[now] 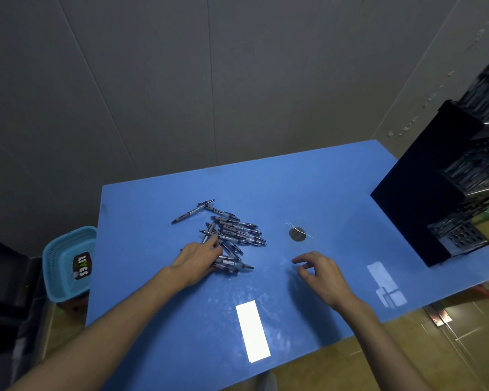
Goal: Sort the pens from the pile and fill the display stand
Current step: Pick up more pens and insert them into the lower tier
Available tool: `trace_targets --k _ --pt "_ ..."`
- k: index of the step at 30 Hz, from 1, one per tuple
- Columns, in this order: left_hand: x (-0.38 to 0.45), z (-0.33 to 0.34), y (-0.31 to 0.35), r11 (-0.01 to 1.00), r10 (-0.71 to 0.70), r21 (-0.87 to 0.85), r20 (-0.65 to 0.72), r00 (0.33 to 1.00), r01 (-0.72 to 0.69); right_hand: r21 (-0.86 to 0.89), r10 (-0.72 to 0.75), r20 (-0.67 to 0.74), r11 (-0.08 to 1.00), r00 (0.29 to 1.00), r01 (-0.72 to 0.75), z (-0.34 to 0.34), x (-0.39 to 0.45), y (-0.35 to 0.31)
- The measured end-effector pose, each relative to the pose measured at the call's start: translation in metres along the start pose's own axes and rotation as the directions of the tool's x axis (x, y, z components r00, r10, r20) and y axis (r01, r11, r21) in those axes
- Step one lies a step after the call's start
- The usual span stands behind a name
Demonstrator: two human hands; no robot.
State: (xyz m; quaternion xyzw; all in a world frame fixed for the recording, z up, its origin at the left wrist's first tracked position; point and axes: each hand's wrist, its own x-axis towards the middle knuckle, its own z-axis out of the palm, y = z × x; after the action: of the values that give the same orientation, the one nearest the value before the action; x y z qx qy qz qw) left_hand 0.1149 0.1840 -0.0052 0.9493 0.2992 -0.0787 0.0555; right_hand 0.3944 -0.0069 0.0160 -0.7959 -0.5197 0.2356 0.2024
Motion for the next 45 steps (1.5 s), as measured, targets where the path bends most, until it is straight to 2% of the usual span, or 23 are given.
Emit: trace_targets --k 6,14,18,21,24,26,28,30,33,36,39,42,45 --pt "-0.004 0.004 0.004 0.995 0.07 0.072 0.037 0.997 -0.072 -0.007 -0.014 -0.005 1.0 1.0 0.014 -0.002 -0.001 -0.006" --pt "-0.005 0.011 0.002 0.967 0.08 0.236 0.075 0.994 -0.095 -0.016 -0.022 0.0 1.0 1.0 0.022 0.001 0.0 -0.013" --pt "-0.007 0.008 0.01 0.947 0.028 0.31 0.185 0.982 -0.086 -0.017 -0.024 0.004 1.0 1.0 0.024 0.006 0.0 -0.019" --pt "-0.008 0.009 0.015 0.962 0.002 0.266 0.202 0.979 -0.057 -0.02 -0.023 0.006 1.0 1.0 0.023 0.011 -0.002 -0.022" --pt "-0.011 0.01 0.018 0.983 -0.009 0.184 0.153 0.988 -0.02 -0.018 -0.014 0.011 1.0 1.0 0.014 0.013 -0.004 -0.023" --pt "-0.015 0.01 0.019 0.998 -0.024 0.056 0.088 0.996 0.019 -0.016 -0.012 0.004 1.0 1.0 0.012 0.014 -0.005 -0.024" --pt "-0.018 0.011 0.021 0.985 -0.062 -0.165 -0.031 0.998 0.056 -0.014 -0.012 -0.001 1.0 1.0 0.012 0.014 -0.007 -0.026" --pt "-0.021 0.011 0.025 0.912 -0.118 -0.406 -0.143 0.983 0.051 -0.014 -0.01 -0.004 1.0 1.0 0.01 0.014 -0.008 -0.027" --pt "-0.021 0.015 0.033 0.759 -0.258 -0.649 -0.217 0.941 0.058 -0.019 -0.01 -0.005 1.0 1.0 0.01 0.016 -0.008 -0.029" --pt "-0.02 0.011 0.043 0.575 -0.5 -0.815 -0.279 0.82 0.074 0.001 -0.013 -0.011 1.0 1.0 0.013 0.019 -0.006 -0.033" --pt "-0.018 0.001 0.046 0.287 -0.713 -0.954 -0.154 0.684 0.084 0.023 -0.032 -0.013 0.999 0.999 0.032 0.025 0.0 -0.042" --pt "-0.017 -0.009 0.04 0.0 -0.781 -0.998 0.037 0.623 0.059 0.033 -0.062 -0.002 0.998 0.998 0.062 0.032 0.007 -0.053" --pt "-0.017 -0.02 0.035 -0.124 -0.784 -0.992 0.103 0.612 0.008 0.042 -0.097 -0.001 0.994 0.995 0.097 0.04 0.013 -0.066"
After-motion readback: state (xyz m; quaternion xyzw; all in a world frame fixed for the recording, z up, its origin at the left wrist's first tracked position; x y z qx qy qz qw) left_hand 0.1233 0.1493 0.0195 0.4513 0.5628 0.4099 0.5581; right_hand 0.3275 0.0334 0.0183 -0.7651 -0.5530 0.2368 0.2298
